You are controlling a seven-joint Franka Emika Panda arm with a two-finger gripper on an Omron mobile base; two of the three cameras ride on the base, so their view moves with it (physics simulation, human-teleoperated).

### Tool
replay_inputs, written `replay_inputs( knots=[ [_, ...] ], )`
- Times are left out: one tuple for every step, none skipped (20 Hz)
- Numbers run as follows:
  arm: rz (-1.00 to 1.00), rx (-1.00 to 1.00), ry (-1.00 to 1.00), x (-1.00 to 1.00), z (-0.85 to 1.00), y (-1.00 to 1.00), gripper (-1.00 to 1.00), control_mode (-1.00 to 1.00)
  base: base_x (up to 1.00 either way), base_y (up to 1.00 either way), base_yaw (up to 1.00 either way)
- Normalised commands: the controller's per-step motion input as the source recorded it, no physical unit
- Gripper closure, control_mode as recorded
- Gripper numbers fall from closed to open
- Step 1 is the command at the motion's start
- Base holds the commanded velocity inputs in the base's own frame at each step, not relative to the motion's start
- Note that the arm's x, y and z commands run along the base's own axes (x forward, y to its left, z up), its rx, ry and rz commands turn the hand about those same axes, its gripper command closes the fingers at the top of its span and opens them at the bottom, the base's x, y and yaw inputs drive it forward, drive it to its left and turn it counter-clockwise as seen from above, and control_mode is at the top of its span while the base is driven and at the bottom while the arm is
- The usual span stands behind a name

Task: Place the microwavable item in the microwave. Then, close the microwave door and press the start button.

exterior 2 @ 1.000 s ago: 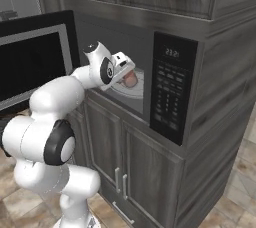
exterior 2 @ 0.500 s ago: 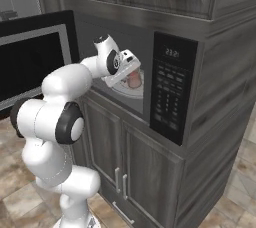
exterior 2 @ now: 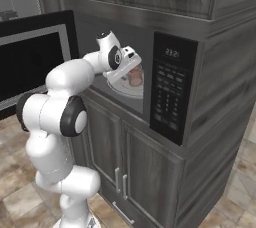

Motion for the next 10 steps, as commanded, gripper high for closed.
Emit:
replay_inputs(
  knots=[
    [0.06,-0.04,-0.19,-0.22,0.0,0.0,-1.0,-1.0,0.0,0.0,0.0],
    [0.05,-0.04,-0.23,-0.29,0.0,0.0,-1.0,-1.0,0.0,0.0,0.0],
    [0.05,-0.04,-0.23,-0.28,0.0,0.0,-1.0,-1.0,0.0,0.0,0.0],
    [0.03,-0.03,-0.19,-0.31,0.0,0.0,-1.0,-1.0,0.0,0.0,0.0],
    [0.01,-0.03,-0.21,-0.36,0.0,0.0,-1.0,-1.0,0.0,0.0,0.0],
    [0.01,-0.02,-0.22,-0.42,0.0,0.0,-1.0,-1.0,0.0,0.0,0.0],
    [0.0,-0.03,-0.29,-0.47,0.09,0.0,-1.0,-1.0,0.0,0.0,0.0],
    [0.0,-0.03,-0.3,-0.56,0.06,0.0,-1.0,-1.0,0.0,0.0,0.0],
    [0.0,-0.03,-0.29,-0.61,0.05,0.0,-1.0,-1.0,0.0,0.0,0.0],
    [0.0,-0.03,-0.28,-0.67,0.09,0.04,-1.0,-1.0,0.0,0.0,0.0]
  ],
)
